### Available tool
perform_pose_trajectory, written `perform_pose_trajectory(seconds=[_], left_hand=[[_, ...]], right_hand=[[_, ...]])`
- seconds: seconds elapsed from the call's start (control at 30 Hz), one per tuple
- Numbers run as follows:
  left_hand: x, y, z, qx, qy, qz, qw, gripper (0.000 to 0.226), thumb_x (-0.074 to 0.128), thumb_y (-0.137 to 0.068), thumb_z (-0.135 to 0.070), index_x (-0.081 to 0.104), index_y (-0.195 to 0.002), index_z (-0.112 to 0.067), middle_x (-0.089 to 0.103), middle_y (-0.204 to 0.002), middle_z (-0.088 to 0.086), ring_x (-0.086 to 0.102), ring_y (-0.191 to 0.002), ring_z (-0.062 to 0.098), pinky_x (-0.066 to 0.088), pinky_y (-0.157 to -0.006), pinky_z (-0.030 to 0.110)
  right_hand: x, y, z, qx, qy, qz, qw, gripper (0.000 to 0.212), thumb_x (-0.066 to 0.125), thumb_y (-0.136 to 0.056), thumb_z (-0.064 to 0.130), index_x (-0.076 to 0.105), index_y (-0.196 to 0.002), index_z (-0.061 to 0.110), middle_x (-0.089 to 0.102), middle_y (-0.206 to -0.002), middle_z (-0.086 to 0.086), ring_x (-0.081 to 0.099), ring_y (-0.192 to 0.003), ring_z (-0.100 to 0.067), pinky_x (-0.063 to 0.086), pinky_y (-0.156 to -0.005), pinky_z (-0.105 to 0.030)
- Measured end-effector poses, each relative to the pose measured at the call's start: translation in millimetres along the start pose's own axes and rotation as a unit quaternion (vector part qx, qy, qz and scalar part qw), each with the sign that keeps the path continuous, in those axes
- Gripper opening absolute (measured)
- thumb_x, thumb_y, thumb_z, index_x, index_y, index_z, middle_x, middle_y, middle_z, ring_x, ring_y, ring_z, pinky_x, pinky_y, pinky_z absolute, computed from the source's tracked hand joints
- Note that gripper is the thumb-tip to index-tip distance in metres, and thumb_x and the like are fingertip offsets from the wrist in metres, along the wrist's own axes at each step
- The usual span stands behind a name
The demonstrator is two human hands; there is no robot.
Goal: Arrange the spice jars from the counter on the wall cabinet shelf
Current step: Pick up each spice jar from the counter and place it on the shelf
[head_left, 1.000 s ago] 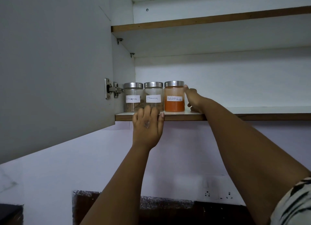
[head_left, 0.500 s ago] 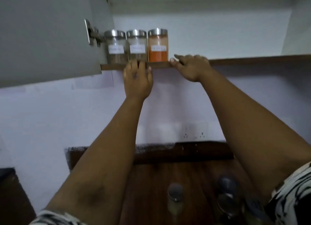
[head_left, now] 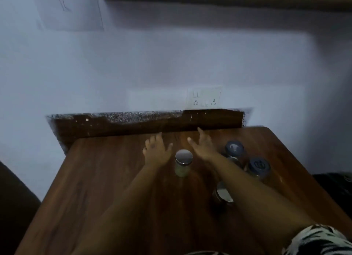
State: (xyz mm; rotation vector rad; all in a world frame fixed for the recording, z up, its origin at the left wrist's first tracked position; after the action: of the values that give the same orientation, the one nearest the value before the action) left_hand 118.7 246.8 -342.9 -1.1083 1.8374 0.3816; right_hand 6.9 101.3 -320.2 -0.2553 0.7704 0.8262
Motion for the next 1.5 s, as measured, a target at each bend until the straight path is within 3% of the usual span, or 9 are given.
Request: perform_pose_trajectory(seconds=[0.27, 0.57, 0.8, 0.93, 1.0, 1.07, 1.2, 1.4, 1.5], left_hand=[[50.4, 42.5, 61.4, -0.143, 0.044, 0.133, 0.980, 0.077, 0.058, -0.090, -0.049, 0.025, -0.150, -0.013, 0.031, -0.152, 0.014, 0.025, -0.141, 0.036, 0.033, -0.109, 0.055], [69.7, 49.7, 52.9, -0.034, -0.078, 0.125, 0.989, 0.061, 0.054, -0.092, -0.043, 0.034, -0.142, -0.015, 0.039, -0.141, 0.006, 0.036, -0.128, 0.026, 0.037, -0.102, 0.047], [63.6, 41.9, 53.0, -0.054, -0.074, 0.123, 0.988, 0.070, 0.060, -0.090, -0.046, 0.029, -0.145, -0.017, 0.038, -0.143, 0.004, 0.035, -0.130, 0.025, 0.038, -0.101, 0.044], [60.8, 34.8, 50.7, -0.065, 0.036, 0.174, 0.982, 0.111, 0.078, -0.070, -0.056, 0.016, -0.153, -0.018, 0.027, -0.153, 0.004, 0.027, -0.140, 0.025, 0.036, -0.110, 0.046], [59.9, 32.8, 44.3, -0.051, 0.148, 0.175, 0.972, 0.122, 0.088, -0.057, -0.053, 0.018, -0.152, -0.021, 0.030, -0.150, -0.002, 0.030, -0.139, 0.019, 0.039, -0.109, 0.044], [59.0, 30.8, 38.5, -0.049, 0.243, 0.139, 0.959, 0.105, 0.092, -0.057, -0.041, 0.033, -0.143, -0.026, 0.041, -0.140, -0.008, 0.045, -0.130, 0.014, 0.051, -0.097, 0.035], [49.1, 25.7, 27.5, -0.037, 0.286, 0.051, 0.956, 0.083, 0.090, -0.052, -0.052, 0.049, -0.120, -0.027, 0.057, -0.121, -0.003, 0.062, -0.104, 0.014, 0.061, -0.074, 0.032], [20.5, 28.4, 2.6, -0.051, 0.370, 0.008, 0.927, 0.067, 0.092, -0.059, -0.036, 0.054, -0.112, -0.023, 0.064, -0.106, -0.007, 0.065, -0.094, 0.011, 0.059, -0.066, 0.027], [11.4, 28.8, -2.2, -0.052, 0.373, 0.015, 0.926, 0.060, 0.091, -0.063, -0.033, 0.055, -0.110, -0.022, 0.065, -0.103, -0.005, 0.066, -0.089, 0.011, 0.058, -0.065, 0.028]], right_hand=[[63.6, -1.6, -54.3, 0.026, 0.116, 0.044, 0.992, 0.099, 0.074, -0.078, 0.048, 0.014, -0.152, 0.023, 0.026, -0.149, -0.013, 0.031, -0.137, -0.035, 0.034, -0.107, -0.047], [82.2, -48.5, -42.5, -0.057, 0.234, 0.099, 0.965, 0.099, 0.070, -0.080, 0.051, 0.009, -0.154, 0.028, 0.008, -0.158, -0.018, 0.006, -0.147, -0.041, 0.021, -0.116, -0.050], [73.9, -66.7, -29.8, -0.043, 0.272, 0.204, 0.939, 0.080, 0.076, -0.080, 0.031, 0.032, -0.147, 0.032, 0.024, -0.149, -0.013, 0.036, -0.133, -0.038, 0.044, -0.101, -0.040], [44.6, -71.8, -11.0, -0.006, 0.150, 0.252, 0.956, 0.071, 0.071, -0.085, 0.036, 0.037, -0.146, 0.025, 0.039, -0.147, -0.011, 0.048, -0.125, -0.032, 0.050, -0.095, -0.040], [27.0, -73.8, 0.4, -0.006, 0.097, 0.264, 0.960, 0.064, 0.071, -0.084, 0.041, 0.044, -0.139, 0.025, 0.050, -0.134, -0.010, 0.059, -0.105, -0.027, 0.057, -0.080, -0.038], [9.0, -71.8, 14.7, -0.016, 0.052, 0.273, 0.960, 0.055, 0.068, -0.087, 0.040, 0.046, -0.134, 0.022, 0.054, -0.120, -0.007, 0.062, -0.093, -0.025, 0.056, -0.068, -0.032], [-18.7, -65.7, 35.0, -0.026, -0.032, 0.246, 0.968, 0.056, 0.069, -0.081, 0.054, 0.055, -0.126, 0.023, 0.058, -0.117, -0.004, 0.062, -0.098, -0.024, 0.054, -0.075, -0.036], [-22.0, -49.1, 41.2, -0.001, -0.192, 0.207, 0.959, 0.062, 0.073, -0.075, 0.059, 0.057, -0.126, 0.027, 0.062, -0.121, -0.002, 0.062, -0.107, -0.022, 0.054, -0.090, -0.045], [-20.2, -39.2, 46.6, -0.029, -0.201, 0.171, 0.964, 0.054, 0.077, -0.078, 0.043, 0.058, -0.126, 0.027, 0.058, -0.118, 0.001, 0.062, -0.102, -0.018, 0.058, -0.074, -0.034]])
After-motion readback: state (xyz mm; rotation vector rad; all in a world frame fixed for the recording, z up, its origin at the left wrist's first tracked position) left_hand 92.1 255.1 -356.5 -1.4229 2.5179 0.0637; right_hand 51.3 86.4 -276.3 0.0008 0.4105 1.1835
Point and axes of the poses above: each hand's wrist, its own y-axis away from the middle knuckle, its own x-axis out of the palm, z = x × y, the point moved 1 cm from there along -y, towards the middle knuckle
